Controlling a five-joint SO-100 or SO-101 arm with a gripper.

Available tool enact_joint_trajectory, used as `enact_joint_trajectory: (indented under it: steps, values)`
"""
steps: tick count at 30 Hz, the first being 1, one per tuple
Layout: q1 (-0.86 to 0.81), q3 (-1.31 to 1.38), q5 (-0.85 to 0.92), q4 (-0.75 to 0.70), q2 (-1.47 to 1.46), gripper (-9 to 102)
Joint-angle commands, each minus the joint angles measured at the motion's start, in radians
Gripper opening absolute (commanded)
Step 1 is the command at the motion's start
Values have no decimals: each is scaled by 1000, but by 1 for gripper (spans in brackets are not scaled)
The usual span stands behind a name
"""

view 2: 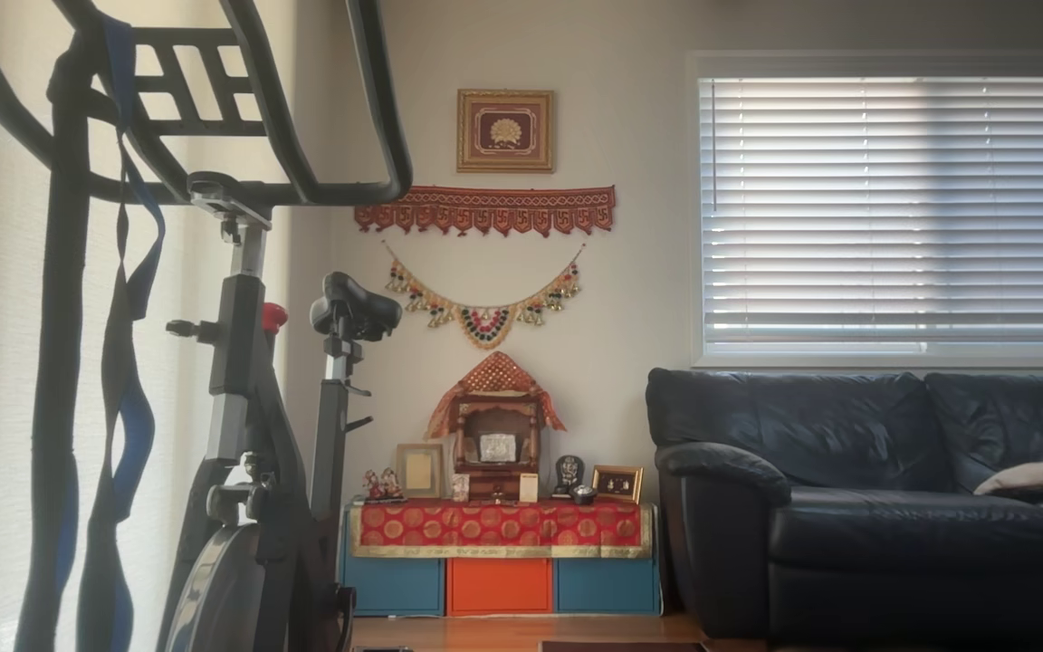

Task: Sort medicines into box.

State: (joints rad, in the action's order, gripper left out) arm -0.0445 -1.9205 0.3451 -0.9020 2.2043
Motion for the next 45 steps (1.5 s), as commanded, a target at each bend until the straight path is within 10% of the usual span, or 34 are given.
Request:
enact_joint_trajectory:
  steps: [1,18,33,45]
  values:
    - [40,-14,101,-63,156,1]
    - [3,-773,414,-169,902,1]
    - [-14,-1020,669,-457,919,1]
    - [74,-1020,422,-561,917,14]
